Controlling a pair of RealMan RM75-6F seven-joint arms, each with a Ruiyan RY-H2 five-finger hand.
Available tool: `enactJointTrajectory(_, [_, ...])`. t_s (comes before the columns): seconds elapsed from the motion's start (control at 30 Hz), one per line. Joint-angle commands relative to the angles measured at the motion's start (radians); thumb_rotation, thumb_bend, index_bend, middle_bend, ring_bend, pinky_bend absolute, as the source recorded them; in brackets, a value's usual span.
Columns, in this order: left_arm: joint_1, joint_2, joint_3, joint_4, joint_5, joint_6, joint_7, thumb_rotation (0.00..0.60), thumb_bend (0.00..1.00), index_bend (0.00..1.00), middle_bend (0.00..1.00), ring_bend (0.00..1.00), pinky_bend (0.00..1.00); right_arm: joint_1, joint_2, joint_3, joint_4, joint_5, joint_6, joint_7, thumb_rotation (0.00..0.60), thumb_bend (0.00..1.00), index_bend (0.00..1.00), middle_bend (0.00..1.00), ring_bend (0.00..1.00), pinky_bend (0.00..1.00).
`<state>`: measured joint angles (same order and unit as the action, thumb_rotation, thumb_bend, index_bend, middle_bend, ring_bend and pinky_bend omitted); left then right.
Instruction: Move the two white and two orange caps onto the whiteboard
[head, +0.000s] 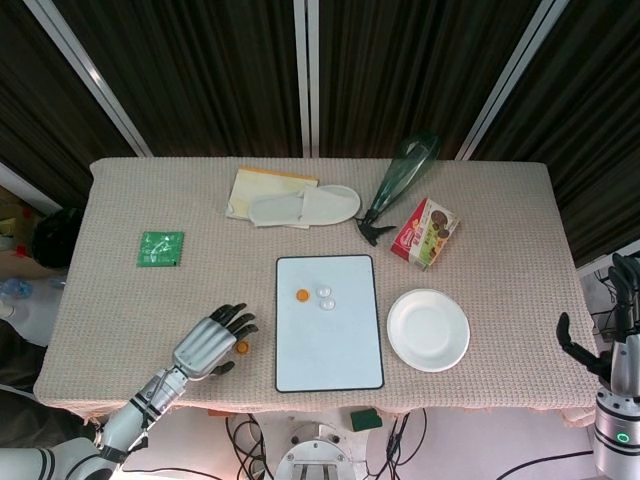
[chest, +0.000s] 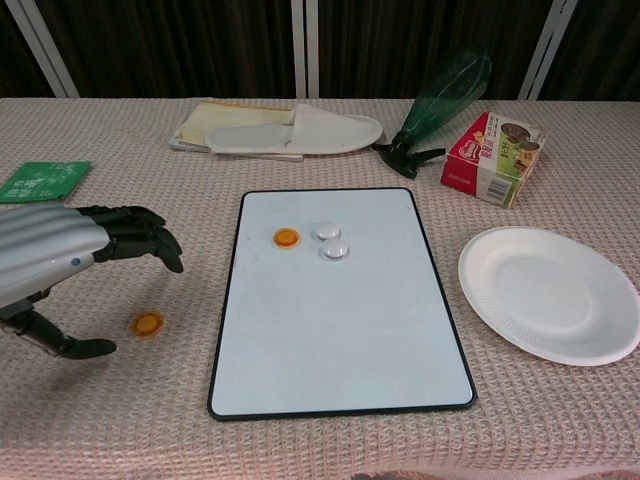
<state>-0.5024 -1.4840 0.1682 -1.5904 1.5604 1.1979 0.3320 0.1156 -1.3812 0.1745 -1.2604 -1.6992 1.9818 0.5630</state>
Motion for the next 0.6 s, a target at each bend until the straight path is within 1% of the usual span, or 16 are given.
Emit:
enactJointTrajectory(0.03, [0.001, -0.008, -0.007, 0.003, 0.002, -0.015, -0.005, 0.600, 0.17, 0.27, 0.18, 0.09, 0.19, -0.001, -0.001, 0.001, 0.004, 0.006, -0.003, 0.004, 0.600, 0.48, 0.04, 0.02, 0.00, 0.00])
enactJointTrajectory(0.33, [0.008, -0.019, -0.024, 0.014, 0.002, -0.044, -0.013, 0.600, 0.20, 0.29, 0.18, 0.09, 0.18, 0.005, -0.007, -0.001, 0.015, 0.006, -0.014, 0.003, 0.600, 0.48, 0.05, 0.02, 0.00, 0.00])
enactJointTrajectory(0.6, [0.007, -0.050, -0.049, 0.064, -0.023, -0.081, -0.009, 0.600, 0.24, 0.32, 0.18, 0.09, 0.18, 0.004, -0.008, -0.001, 0.015, 0.011, -0.015, 0.007, 0.600, 0.48, 0.05, 0.02, 0.00, 0.00])
